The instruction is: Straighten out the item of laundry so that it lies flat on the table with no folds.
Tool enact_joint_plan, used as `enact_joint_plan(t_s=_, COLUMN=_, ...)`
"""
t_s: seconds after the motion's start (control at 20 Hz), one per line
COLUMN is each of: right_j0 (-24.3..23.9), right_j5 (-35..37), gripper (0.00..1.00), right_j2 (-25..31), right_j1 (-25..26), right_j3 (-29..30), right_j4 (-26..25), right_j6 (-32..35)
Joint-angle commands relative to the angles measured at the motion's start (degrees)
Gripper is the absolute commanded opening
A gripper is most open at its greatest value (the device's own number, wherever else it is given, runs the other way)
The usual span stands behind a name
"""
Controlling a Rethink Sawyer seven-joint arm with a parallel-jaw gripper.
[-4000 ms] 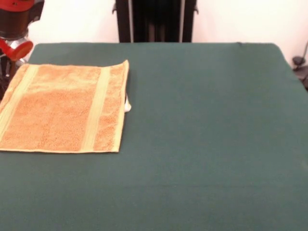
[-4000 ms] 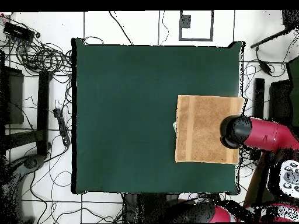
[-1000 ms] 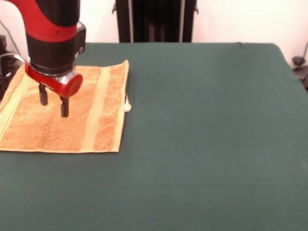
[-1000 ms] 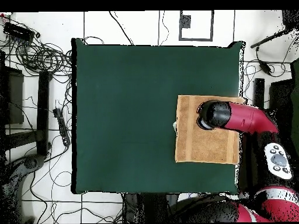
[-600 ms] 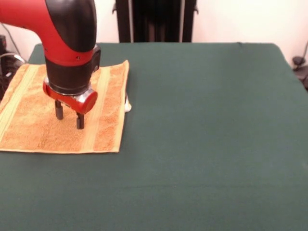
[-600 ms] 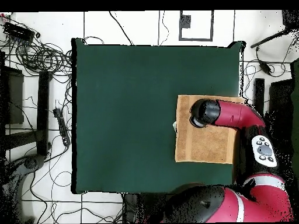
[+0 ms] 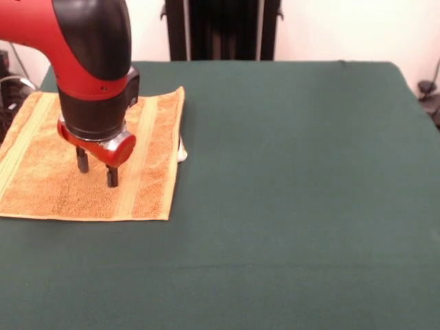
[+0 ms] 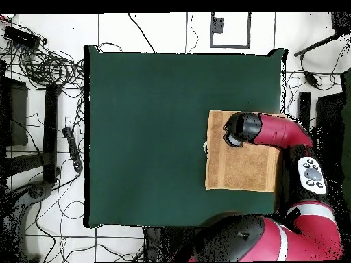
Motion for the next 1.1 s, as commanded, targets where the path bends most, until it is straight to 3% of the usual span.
enact_joint_plan(t_s=0.05, right_j0=-0.86, right_j5=-9.62, gripper=1.0, right_j2=12.71, right_j1=11.68, right_j3=2.99, right_j4=2.24, right_j6=-4.22)
enact_joint_plan(t_s=1.0, right_j0=1.75, right_j5=-6.92, gripper=1.0, right_j2=14.43, right_j1=9.9, right_j3=2.13, right_j4=2.77, right_j6=-3.89)
enact_joint_plan(t_s=1.1, right_j0=4.12, right_j5=-6.55, gripper=1.0, right_j2=11.98, right_j1=9.08, right_j3=0.9, right_j4=1.12, right_j6=-2.14)
